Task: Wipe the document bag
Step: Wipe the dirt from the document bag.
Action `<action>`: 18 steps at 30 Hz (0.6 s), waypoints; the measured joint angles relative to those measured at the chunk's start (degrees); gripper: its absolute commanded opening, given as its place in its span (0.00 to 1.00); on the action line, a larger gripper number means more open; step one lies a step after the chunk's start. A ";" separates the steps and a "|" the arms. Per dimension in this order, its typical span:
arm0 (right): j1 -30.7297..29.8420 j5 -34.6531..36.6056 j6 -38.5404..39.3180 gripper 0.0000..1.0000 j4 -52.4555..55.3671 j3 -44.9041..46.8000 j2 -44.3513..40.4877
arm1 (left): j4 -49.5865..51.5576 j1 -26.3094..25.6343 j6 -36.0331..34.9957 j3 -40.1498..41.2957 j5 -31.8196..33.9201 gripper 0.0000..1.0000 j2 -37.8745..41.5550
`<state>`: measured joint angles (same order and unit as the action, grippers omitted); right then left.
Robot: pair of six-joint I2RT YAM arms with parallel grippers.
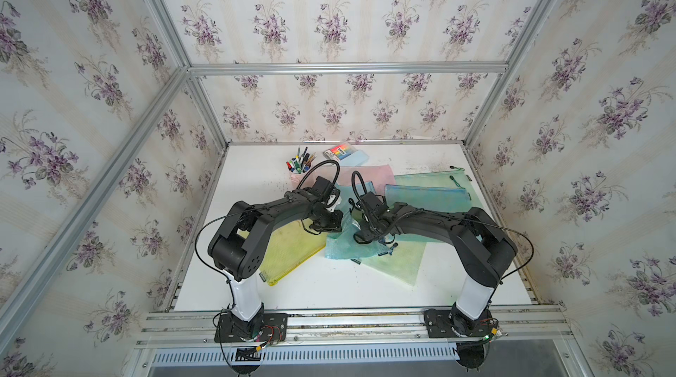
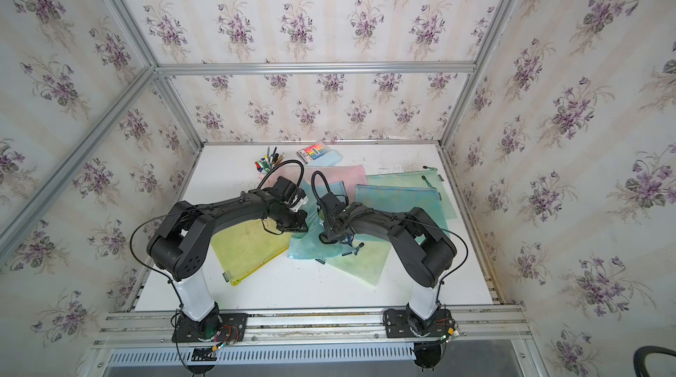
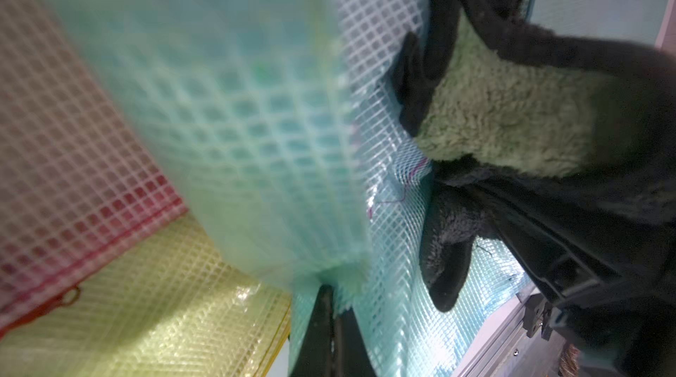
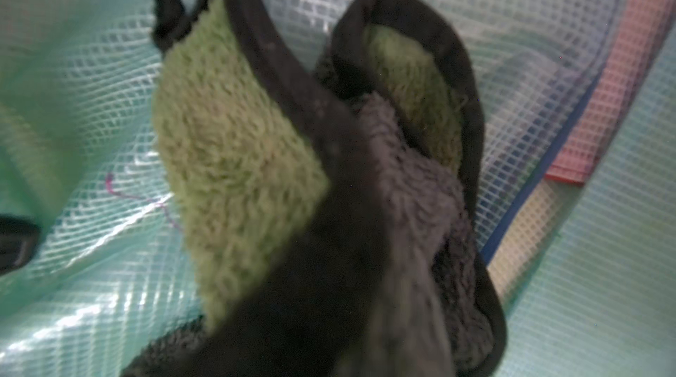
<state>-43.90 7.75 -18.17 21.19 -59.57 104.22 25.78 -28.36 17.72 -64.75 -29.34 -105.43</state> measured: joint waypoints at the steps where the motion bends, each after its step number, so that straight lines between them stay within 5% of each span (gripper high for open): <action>1: 0.28 0.07 -0.28 0.02 -0.11 0.11 0.07 | -0.11 0.00 0.04 0.00 -0.02 0.00 0.00; 8: 6.67 0.94 -2.45 0.02 -3.96 1.62 -1.55 | -2.19 -0.04 0.20 -0.87 -0.15 0.00 0.02; 18: 7.28 0.11 -2.58 0.07 3.32 -3.93 -10.80 | -1.75 -0.15 0.20 -0.81 -0.15 0.00 0.02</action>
<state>-36.62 7.86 -20.75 24.51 -63.51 93.43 24.03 -28.51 17.91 -65.56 -29.50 -105.41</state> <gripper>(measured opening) 0.193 0.049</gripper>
